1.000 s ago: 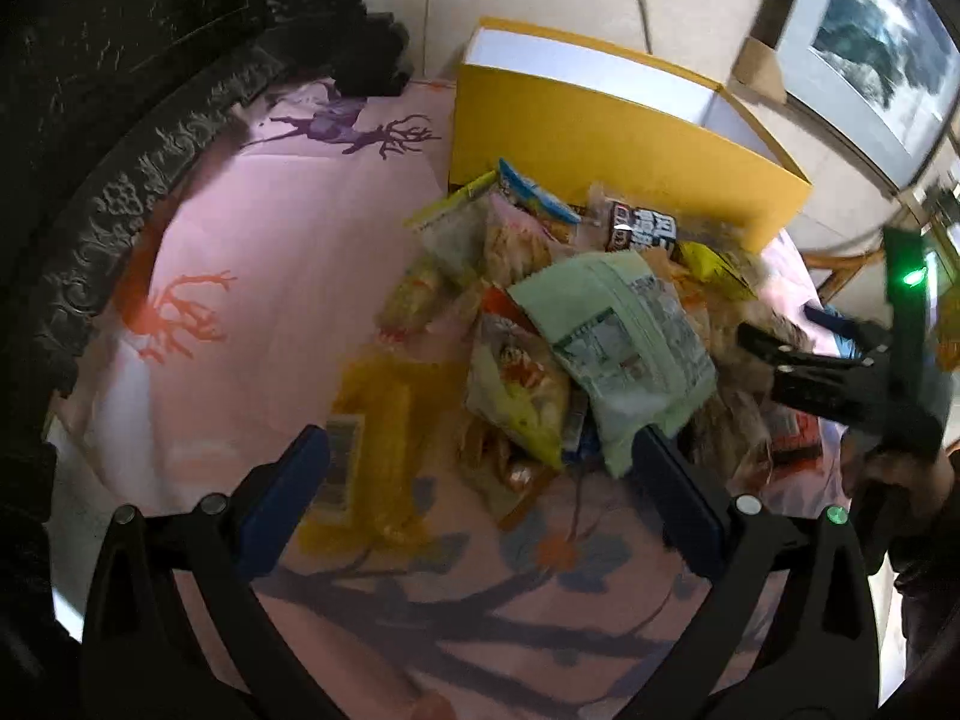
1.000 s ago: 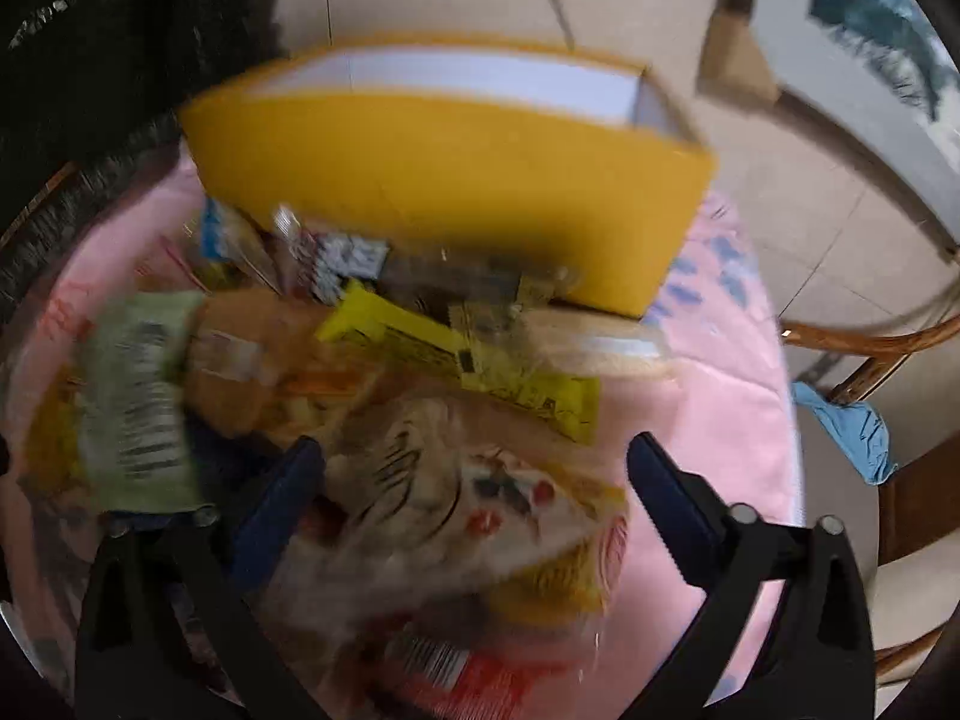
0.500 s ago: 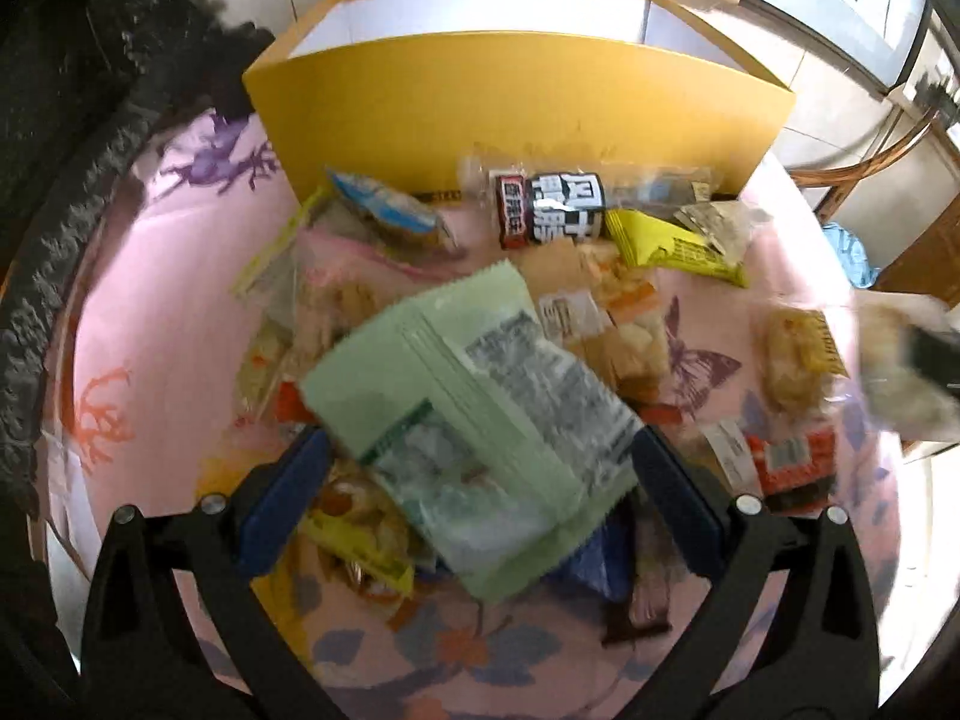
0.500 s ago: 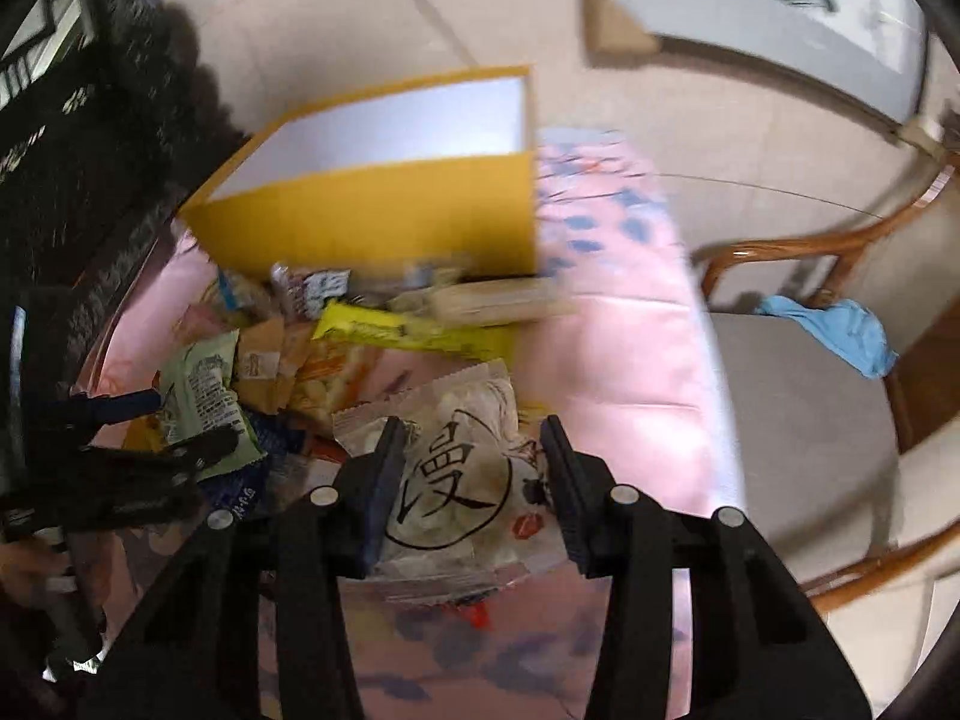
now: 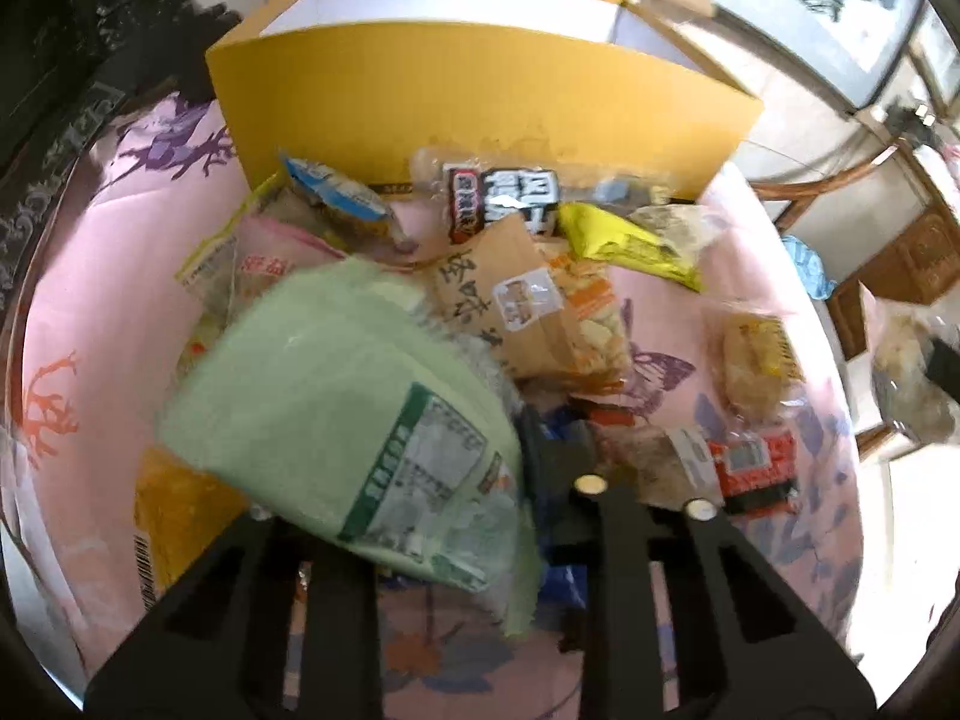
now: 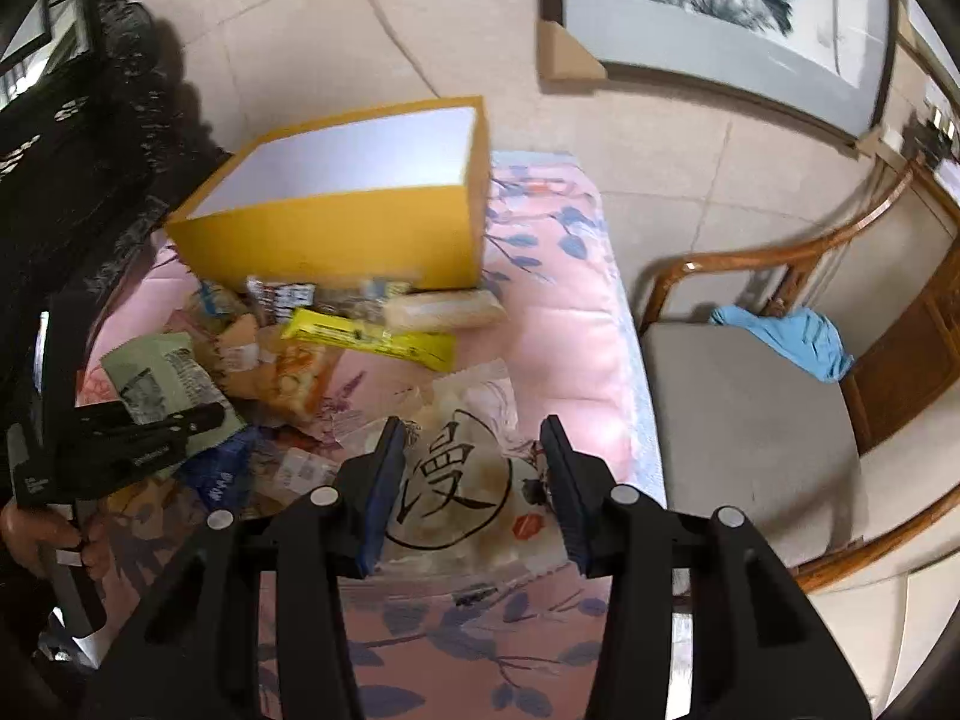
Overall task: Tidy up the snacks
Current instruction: 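Grasp the white bread bag with the right gripper while the left grasps the green packet, then drop the white bag and green packet into the yellow box with both grippers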
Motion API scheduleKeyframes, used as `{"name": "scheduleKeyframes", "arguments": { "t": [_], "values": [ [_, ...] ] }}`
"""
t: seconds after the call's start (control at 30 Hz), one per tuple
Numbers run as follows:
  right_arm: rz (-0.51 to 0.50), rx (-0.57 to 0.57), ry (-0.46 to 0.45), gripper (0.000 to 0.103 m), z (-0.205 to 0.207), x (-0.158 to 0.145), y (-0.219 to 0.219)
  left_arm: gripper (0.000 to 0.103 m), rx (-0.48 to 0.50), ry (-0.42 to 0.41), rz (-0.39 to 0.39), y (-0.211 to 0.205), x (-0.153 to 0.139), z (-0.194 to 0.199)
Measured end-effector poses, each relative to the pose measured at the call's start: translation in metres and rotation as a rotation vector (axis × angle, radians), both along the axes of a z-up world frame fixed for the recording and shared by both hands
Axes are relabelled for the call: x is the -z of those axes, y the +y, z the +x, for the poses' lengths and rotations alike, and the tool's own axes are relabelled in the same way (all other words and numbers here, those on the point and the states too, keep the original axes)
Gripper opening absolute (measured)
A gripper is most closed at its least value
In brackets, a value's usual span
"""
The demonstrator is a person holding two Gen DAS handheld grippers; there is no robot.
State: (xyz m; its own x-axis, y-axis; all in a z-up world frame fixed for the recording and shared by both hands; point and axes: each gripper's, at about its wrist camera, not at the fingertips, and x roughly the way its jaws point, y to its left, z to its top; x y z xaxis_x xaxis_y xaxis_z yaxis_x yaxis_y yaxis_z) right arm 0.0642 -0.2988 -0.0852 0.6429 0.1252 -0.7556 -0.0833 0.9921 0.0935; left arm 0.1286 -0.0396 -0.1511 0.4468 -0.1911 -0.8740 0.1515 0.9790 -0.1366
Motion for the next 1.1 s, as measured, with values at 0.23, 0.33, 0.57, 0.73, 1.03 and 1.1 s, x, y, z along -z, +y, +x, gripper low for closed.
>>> {"name": "scheduleKeyframes", "arguments": {
  "t": [0.23, 0.33, 0.57, 0.73, 1.03, 1.1],
  "values": [
    [0.030, 0.000, -0.067, 0.046, 0.001, -0.023, 0.008, 0.016, 0.000, -0.086, -0.068, 0.030, -0.039, -0.023],
    [0.049, -0.013, -0.074, 0.046, 0.002, -0.028, 0.016, 0.014, -0.038, -0.090, -0.099, 0.043, -0.047, -0.027],
    [0.076, -0.019, -0.152, 0.046, -0.003, -0.054, 0.028, 0.014, -0.012, -0.234, -0.072, 0.042, -0.101, -0.029],
    [0.074, -0.062, -0.230, 0.046, 0.026, -0.081, 0.036, 0.014, -0.005, -0.350, -0.044, 0.028, -0.143, 0.017],
    [0.077, -0.140, -0.274, 0.046, 0.157, -0.100, 0.059, 0.014, -0.051, -0.390, 0.071, 0.013, -0.156, 0.143],
    [0.085, -0.140, -0.253, 0.046, 0.184, -0.093, 0.062, 0.014, -0.049, -0.370, 0.089, 0.012, -0.149, 0.169]
  ]
}}
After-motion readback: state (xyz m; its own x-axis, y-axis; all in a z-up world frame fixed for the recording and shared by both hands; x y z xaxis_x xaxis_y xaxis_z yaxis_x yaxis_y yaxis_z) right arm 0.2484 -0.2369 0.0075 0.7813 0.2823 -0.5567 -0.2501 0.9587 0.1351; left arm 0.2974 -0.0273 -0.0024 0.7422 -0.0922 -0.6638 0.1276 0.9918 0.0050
